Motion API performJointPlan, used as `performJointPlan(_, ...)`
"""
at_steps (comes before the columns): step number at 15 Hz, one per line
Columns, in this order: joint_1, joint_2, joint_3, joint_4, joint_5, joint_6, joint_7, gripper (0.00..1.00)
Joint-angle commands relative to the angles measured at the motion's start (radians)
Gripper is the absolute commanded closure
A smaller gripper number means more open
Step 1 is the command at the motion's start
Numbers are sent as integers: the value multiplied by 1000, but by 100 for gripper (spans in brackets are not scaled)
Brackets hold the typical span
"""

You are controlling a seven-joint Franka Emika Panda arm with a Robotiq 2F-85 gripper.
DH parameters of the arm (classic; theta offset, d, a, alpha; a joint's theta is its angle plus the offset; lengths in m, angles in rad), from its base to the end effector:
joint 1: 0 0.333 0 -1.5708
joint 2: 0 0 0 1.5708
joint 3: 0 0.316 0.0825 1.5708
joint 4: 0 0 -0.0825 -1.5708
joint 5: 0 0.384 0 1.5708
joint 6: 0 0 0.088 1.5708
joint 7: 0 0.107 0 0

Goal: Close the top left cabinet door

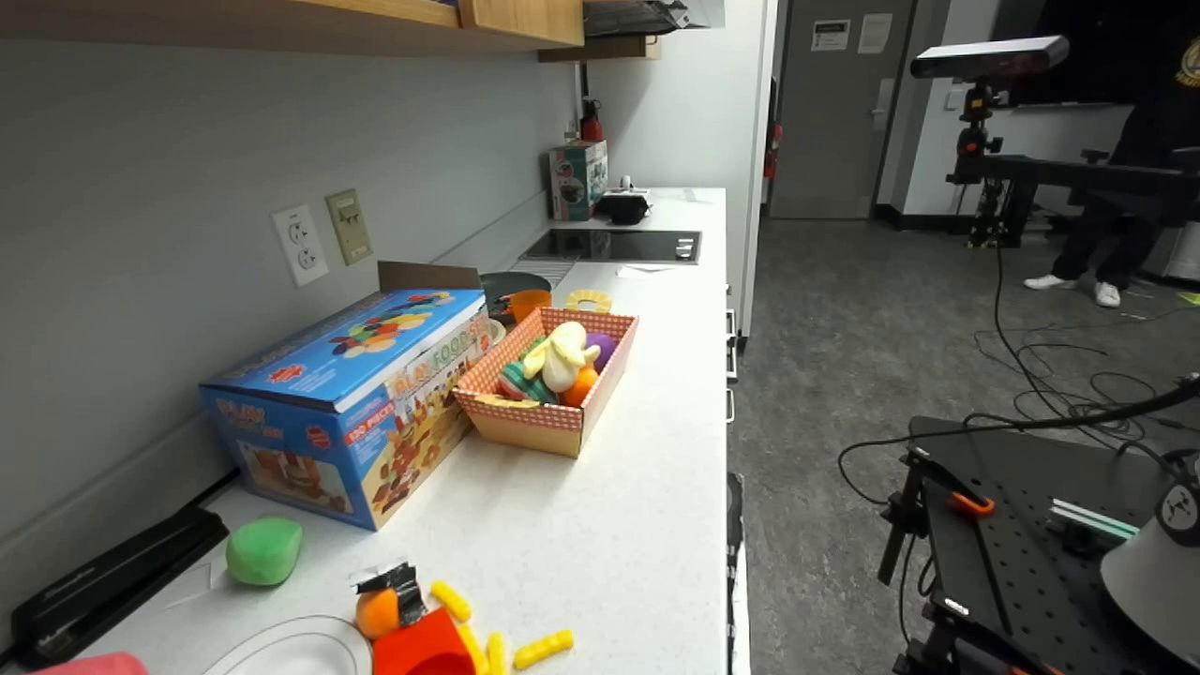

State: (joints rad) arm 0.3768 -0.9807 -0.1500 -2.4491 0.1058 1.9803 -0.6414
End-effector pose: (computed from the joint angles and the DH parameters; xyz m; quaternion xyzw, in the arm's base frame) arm 0.2848 0.0520 0.6458 -0.8693 -0.4118 -0.2650 0.0673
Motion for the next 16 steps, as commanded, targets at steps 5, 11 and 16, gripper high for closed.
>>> performJointPlan(5,-3,-2,1,-10,20,46,-54,0)
performJointPlan(11,6,-5,-5,-20,34,83,-80,0)
performJointPlan(16,-16,3,10,-10,16,54,-62,0)
